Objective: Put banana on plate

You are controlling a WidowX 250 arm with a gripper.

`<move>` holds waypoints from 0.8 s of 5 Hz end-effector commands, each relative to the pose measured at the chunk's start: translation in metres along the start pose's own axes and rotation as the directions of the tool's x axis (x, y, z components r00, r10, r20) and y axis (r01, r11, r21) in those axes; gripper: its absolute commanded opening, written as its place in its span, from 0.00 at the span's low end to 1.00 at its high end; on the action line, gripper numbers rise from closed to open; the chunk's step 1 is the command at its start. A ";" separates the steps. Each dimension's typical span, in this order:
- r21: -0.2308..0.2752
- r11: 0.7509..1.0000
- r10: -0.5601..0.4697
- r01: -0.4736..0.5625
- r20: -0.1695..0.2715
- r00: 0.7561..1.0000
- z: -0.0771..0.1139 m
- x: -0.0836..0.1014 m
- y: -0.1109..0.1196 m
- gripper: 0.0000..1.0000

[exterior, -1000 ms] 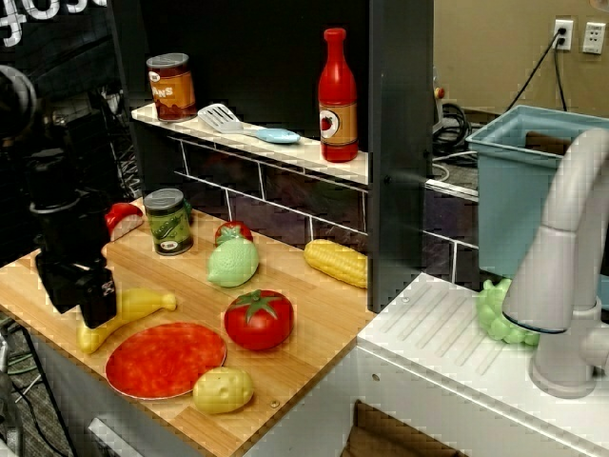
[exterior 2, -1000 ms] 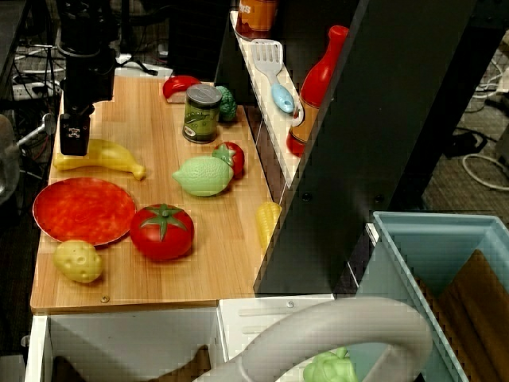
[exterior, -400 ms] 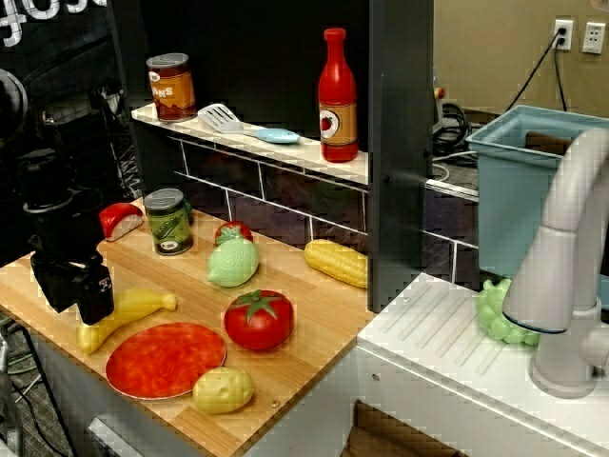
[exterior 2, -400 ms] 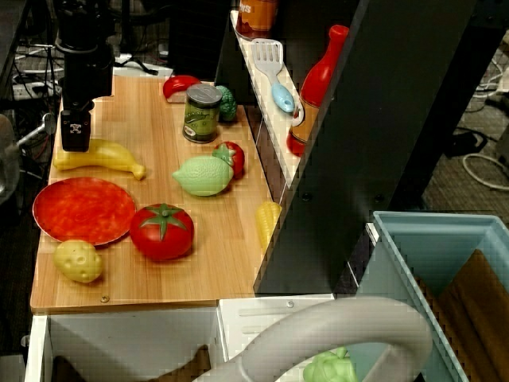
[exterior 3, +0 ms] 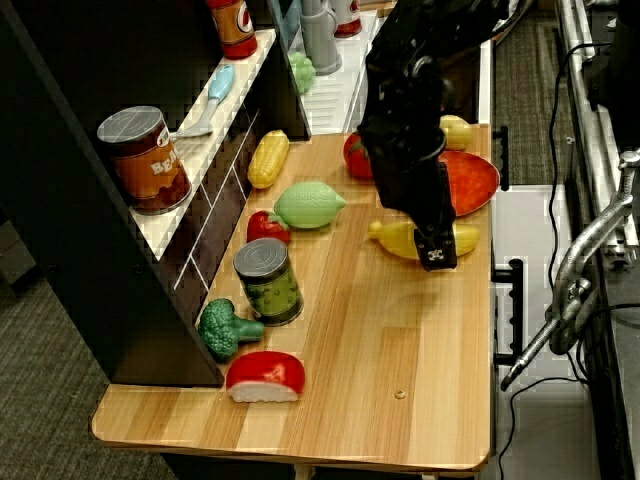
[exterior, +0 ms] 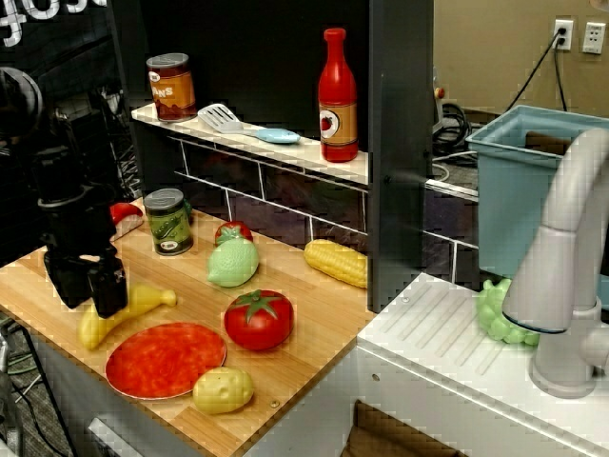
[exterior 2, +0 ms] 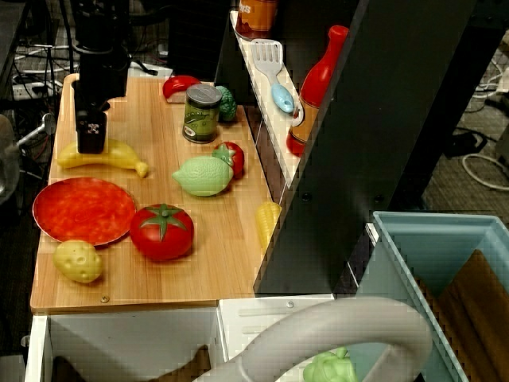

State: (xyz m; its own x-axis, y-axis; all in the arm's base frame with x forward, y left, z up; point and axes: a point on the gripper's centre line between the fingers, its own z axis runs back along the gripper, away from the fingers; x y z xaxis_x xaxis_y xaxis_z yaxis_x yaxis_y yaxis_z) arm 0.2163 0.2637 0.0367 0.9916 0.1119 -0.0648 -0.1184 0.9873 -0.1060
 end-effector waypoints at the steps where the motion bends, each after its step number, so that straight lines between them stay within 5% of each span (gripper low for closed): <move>1: 0.033 0.999 0.037 -0.039 0.038 0.999 -0.006 0.017 0.002 1.00; 2: 0.056 0.997 0.041 -0.043 0.042 0.998 -0.016 0.018 0.002 1.00; 3: 0.059 0.998 0.034 -0.037 0.044 0.998 -0.022 0.016 0.001 0.00; 4: 0.068 0.997 0.023 -0.026 0.043 0.999 -0.020 0.016 0.001 0.00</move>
State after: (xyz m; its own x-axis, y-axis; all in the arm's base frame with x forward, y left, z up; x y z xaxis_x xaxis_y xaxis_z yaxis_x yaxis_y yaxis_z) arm 0.2298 0.2652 0.0128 0.9867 0.1597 -0.0288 -0.1608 0.9862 -0.0396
